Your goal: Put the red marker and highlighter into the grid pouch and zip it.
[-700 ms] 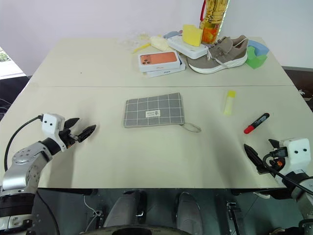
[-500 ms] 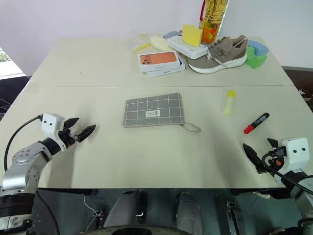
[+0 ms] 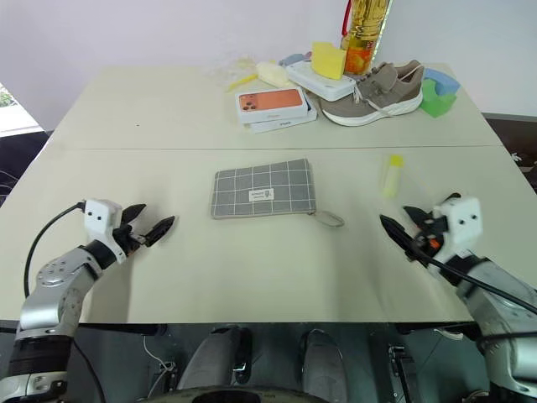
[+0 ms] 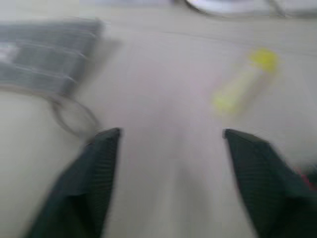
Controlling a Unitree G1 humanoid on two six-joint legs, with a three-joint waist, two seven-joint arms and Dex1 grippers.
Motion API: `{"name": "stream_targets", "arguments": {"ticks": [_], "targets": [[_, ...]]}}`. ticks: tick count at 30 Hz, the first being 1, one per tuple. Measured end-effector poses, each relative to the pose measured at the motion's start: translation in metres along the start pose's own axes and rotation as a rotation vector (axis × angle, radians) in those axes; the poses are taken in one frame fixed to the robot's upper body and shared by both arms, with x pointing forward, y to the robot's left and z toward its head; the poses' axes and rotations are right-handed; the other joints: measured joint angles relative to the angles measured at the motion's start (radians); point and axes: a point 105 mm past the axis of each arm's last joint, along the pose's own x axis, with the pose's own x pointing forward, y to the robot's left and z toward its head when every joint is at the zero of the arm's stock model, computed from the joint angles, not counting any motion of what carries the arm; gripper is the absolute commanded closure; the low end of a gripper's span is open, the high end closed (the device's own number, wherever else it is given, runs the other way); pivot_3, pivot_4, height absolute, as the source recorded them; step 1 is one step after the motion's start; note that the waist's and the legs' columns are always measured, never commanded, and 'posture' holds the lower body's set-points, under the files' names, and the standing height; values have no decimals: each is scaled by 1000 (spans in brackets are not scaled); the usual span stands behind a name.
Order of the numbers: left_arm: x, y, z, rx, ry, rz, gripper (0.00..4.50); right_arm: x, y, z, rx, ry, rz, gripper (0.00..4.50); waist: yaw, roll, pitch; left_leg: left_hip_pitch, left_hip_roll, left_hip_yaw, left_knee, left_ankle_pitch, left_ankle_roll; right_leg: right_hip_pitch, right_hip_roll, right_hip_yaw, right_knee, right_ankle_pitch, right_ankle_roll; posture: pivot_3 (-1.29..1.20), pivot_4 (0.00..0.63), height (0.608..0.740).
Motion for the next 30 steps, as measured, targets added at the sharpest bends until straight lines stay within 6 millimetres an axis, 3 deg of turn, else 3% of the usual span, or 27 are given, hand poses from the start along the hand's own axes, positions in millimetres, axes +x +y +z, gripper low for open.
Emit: {"name": "stream_targets", "arguments": {"ticks": [4, 11, 15, 19, 25, 30], "targets": [[9, -11, 2, 50, -1, -43, 0, 39, 31, 5, -49, 21, 85, 4445, -1, -1, 0, 0, 0, 0, 0, 0, 0, 0, 0, 0, 0, 0, 0, 0, 150, 740], [21, -22, 6, 156, -9, -121, 0, 124, 67, 11, -19, 38, 66, 4480, -11, -1, 0, 0, 0, 0, 0, 0, 0, -1, 1, 0, 2, 0, 0, 0, 150, 740], [22, -22, 6, 198, -11, -132, 0, 151, 81, 4, -10, 84, 66, 4480, -13, -1, 0, -1, 0, 0, 0, 0, 0, -1, 1, 0, 1, 0, 0, 0, 150, 740], [22, -23, 7, 247, -11, -150, 0, 166, 85, -7, 36, 131, 36, 4480, -25, -1, 0, -1, 0, 0, 0, 0, 0, -1, 1, 0, 2, 0, 0, 0, 150, 740], [20, -22, 10, 362, -13, -178, 0, 167, 86, -10, 116, 150, 25, 4480, -28, -1, -1, 0, 0, 0, 0, 0, 0, -1, 1, 0, 2, 0, 0, 0, 150, 740], [36, -21, 23, 526, -69, -230, 0, 166, 89, -11, 128, 148, 43, 4480, -26, -1, -1, 0, 0, 0, 0, 0, 0, -1, 1, 0, 3, 0, 0, 0, 150, 740]]}}
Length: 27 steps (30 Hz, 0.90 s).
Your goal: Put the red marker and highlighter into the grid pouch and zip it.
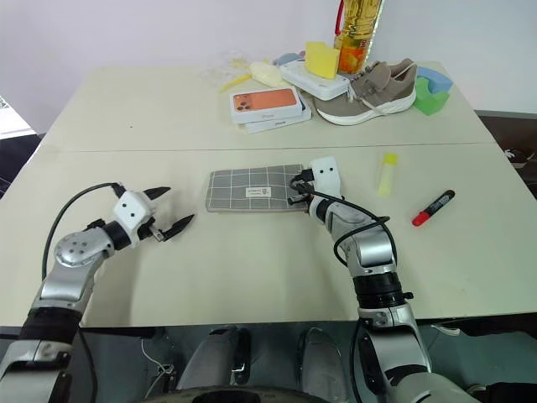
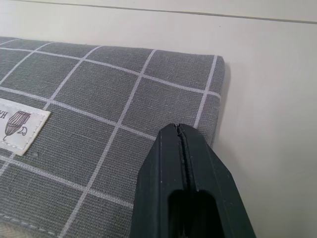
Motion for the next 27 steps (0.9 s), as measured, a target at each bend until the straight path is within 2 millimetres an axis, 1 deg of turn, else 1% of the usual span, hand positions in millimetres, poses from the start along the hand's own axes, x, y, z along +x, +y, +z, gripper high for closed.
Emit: {"name": "stream_targets", "arguments": {"ticks": [4, 5, 8, 10, 14, 16, 18, 20, 21, 22, 24, 27], "targets": [[31, 0, 21, 239, -108, -103, 0, 1, 8, -1, 7, -5, 26, 4480, -2, 0, 0, 0, -1, 1, 0, 0, 0, 0, 0, 0, 0, 0, 0, 0, 150, 740], [35, -2, 25, 282, -134, -125, 0, 1, 11, -1, 10, -6, 34, 4480, -6, 0, 0, 0, -1, 1, 0, 0, 0, -1, 0, 0, 0, 0, 1, 0, 150, 740], [49, -14, 27, 366, -178, -207, 0, 1, 12, -1, 4, -7, 39, 4480, -11, 0, 0, 0, -1, 3, 0, 0, 0, -1, 0, 0, 0, 0, 1, 0, 150, 740], [54, -19, 29, 417, -207, -247, 0, 1, 13, -1, -2, -7, 40, 4480, -13, 0, 0, 0, -1, 4, 0, 0, 0, -1, 0, 0, 0, 0, 1, 0, 150, 740], [60, -21, 34, 520, -231, -322, 0, 0, 14, -2, -12, -8, 35, 4480, -17, 0, 0, 0, -1, 4, 0, 0, 0, -1, 0, 0, 0, 1, 1, 0, 150, 740], [60, -22, 35, 547, -237, -341, 522, 0, 14, -2, -13, -8, 33, 4500, -19, 0, 0, 0, -1, 3, 0, 0, 0, -1, 0, 0, 0, 1, 1, 0, 150, 740], [60, -25, 33, 571, -236, -372, 1313, -1, 14, -2, -15, -9, 31, 4500, -21, 0, 0, 0, -1, 3, 0, 0, 0, -1, 0, -1, 0, 1, 1, 0, 150, 740], [60, -29, 31, 597, -226, -410, 2383, -2, 14, -3, -18, -11, 26, 4500, -22, 0, 0, 0, -1, 3, 0, 0, 0, -1, 0, -1, 0, 1, 1, 0, 150, 740], [60, -29, 28, 599, -214, -417, 3010, -2, 14, -3, -19, -12, 26, 4500, -23, 0, 0, 0, -1, 3, 0, 0, 0, -1, 0, 0, 0, 1, 1, 0, 150, 740], [60, -28, 27, 602, -210, -418, 3423, -3, 14, -3, -19, -11, 25, 4500, -23, -1, 0, 0, -1, 3, 0, 0, 0, -1, 0, 0, 0, 1, 1, 0, 150, 740], [61, -22, 32, 619, -216, -403, 4446, -3, 14, -3, -20, -12, 24, 4500, -23, -1, 0, 0, -1, 3, 0, 0, 0, -1, 0, -1, 0, 1, 1, 0, 150, 740], [62, -19, 33, 621, -208, -395, 4484, -4, 15, -3, -22, -15, 26, 4500, -24, 0, 0, 0, 0, 2, 0, 0, 0, -1, 0, -1, 0, 1, 1, 0, 150, 740]]}}
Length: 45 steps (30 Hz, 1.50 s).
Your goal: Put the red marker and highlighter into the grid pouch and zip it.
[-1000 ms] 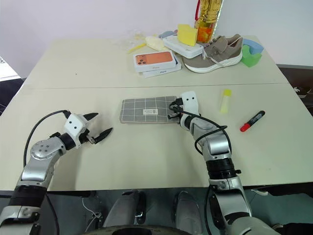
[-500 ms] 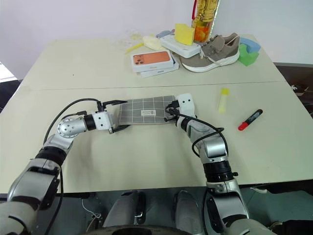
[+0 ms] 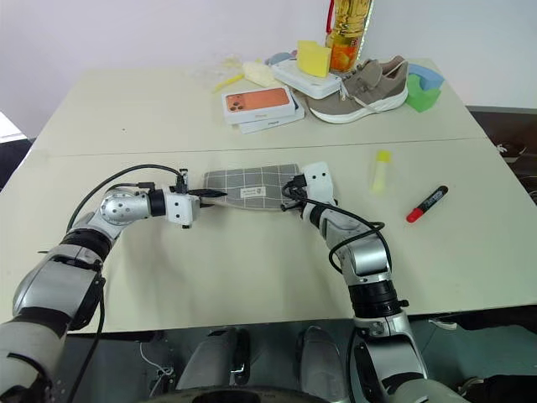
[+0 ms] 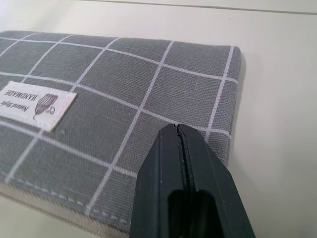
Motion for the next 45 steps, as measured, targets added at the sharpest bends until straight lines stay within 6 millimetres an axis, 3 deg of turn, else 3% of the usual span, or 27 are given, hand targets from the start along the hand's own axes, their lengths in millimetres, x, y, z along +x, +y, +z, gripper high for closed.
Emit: {"name": "stream_targets", "arguments": {"ticks": [6, 7, 9, 12, 16, 17, 21, 26, 36, 38, 45], "targets": [[-1, 0, -1, -44, -8, 17, 4484, -1, -2, 3, -15, -17, -9, 4500, -1, 0, 0, 0, 0, 0, 0, 0, 0, 0, 0, 0, 0, 0, 0, 0, 150, 740], [0, 0, -2, -106, -15, 40, 4498, -3, -7, 6, -42, -26, -19, 4242, 0, 0, 0, 0, 0, 0, 0, 0, 0, 0, 0, 0, 0, 0, 0, 0, 150, 740], [-2, -1, -7, -259, -28, 101, 4500, -15, -20, 20, -106, -65, -30, 3583, 2, 0, 1, -2, 0, -1, 0, 0, 0, -1, -1, 0, 0, 0, 0, 0, 150, 740], [-9, -3, -10, -381, -39, 125, 4500, -38, -40, 48, -170, -135, -67, 2097, 0, 0, 1, -2, 0, -1, 0, 0, 0, -1, 0, 0, 0, 0, 0, 0, 150, 740], [-15, -7, -1, -487, -68, 168, 4500, -63, -45, 55, -189, -135, -54, 69, -3, 0, 1, -2, 1, -1, 0, 0, 0, -1, 0, 0, -1, 0, 0, 0, 150, 740], [-17, -11, 2, -515, -71, 175, 4500, -69, -42, 53, -192, -124, -33, 23, -4, 0, 1, -1, 1, -1, 0, 0, 0, -1, 0, 1, 0, 0, 0, 0, 150, 740], [-17, -19, 14, -588, -60, 189, 4500, -73, -18, 49, -205, -102, 59, 23, 0, 0, 1, -1, 2, -2, 0, 0, 0, -1, 1, 1, 0, 0, 0, 0, 150, 740], [-17, -17, 27, -624, -59, 230, 4500, -60, 2, 26, -154, -24, 101, 23, 4, 0, 1, 0, 1, -2, 0, 0, 0, 0, 1, 1, 0, 0, -1, 0, 150, 740], [-13, -13, 31, -652, -53, 254, 4500, -56, 0, 12, -113, 26, 52, 23, 3, 0, 1, -1, 1, -2, 0, 0, 0, 0, 1, 1, 0, 0, -1, 0, 150, 740], [-13, -13, 31, -652, -54, 255, 4500, -55, 1, 12, -102, 21, 45, 787, 3, 0, 1, -1, 1, -2, 0, 0, 0, 0, 1, 1, 0, 0, -1, 0, 150, 740], [-10, -14, 33, -653, -60, 251, 4500, -51, -1, 17, -103, -9, 30, 4348, 3, 0, 1, -1, 1, -2, 0, 0, 0, 0, 1, 1, 0, 0, -1, 0, 150, 740]]}}
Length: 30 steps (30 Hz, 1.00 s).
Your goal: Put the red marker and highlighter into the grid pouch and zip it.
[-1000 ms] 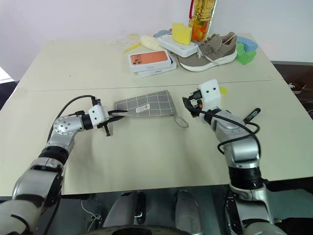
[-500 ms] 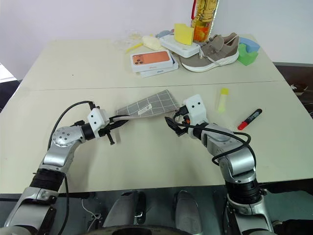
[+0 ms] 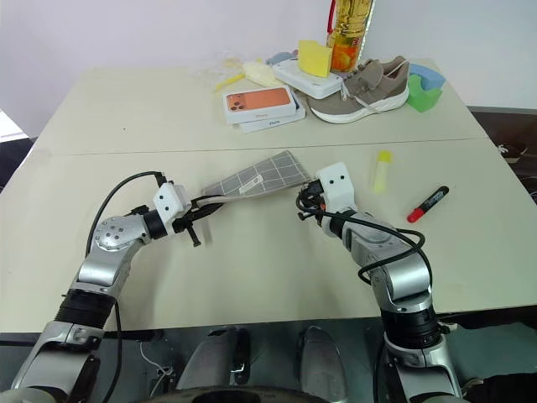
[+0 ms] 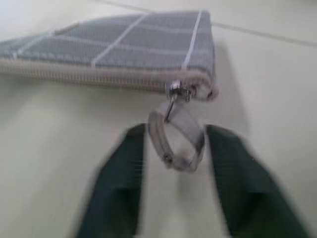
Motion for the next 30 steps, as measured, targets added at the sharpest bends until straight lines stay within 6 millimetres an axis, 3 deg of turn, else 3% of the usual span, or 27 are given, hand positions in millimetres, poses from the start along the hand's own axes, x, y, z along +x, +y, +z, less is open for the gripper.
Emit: {"name": "stream_targets", "arguments": {"ticks": [5, 15, 25, 30], "targets": [[3, -4, -2, 20, 14, -14, 4500, 4, 3, 4, -16, -9, 3, 4441, -1, 0, 0, 0, 0, 0, 0, 0, 0, 0, 0, 0, 0, 0, 0, 0, 150, 740], [28, -20, 0, -4, 0, -11, 4500, 15, 66, 13, -257, 21, 225, 4441, 0, 0, 0, 0, 0, 0, 0, 0, 0, 0, 0, 0, 0, 0, 0, 0, 150, 740], [52, -25, 13, -46, -43, -6, 4500, 16, 109, 11, -356, 48, 395, 4441, 0, 0, 0, 0, 0, 0, 0, 0, 0, 0, 0, 0, 0, 0, 0, 0, 150, 740], [58, -24, 18, -57, -53, -4, 4500, 15, 114, 13, -362, 43, 420, 4441, 0, 0, 0, 0, 0, 0, 0, 0, 0, 0, 0, 0, 0, 0, 0, 0, 150, 740]]}}
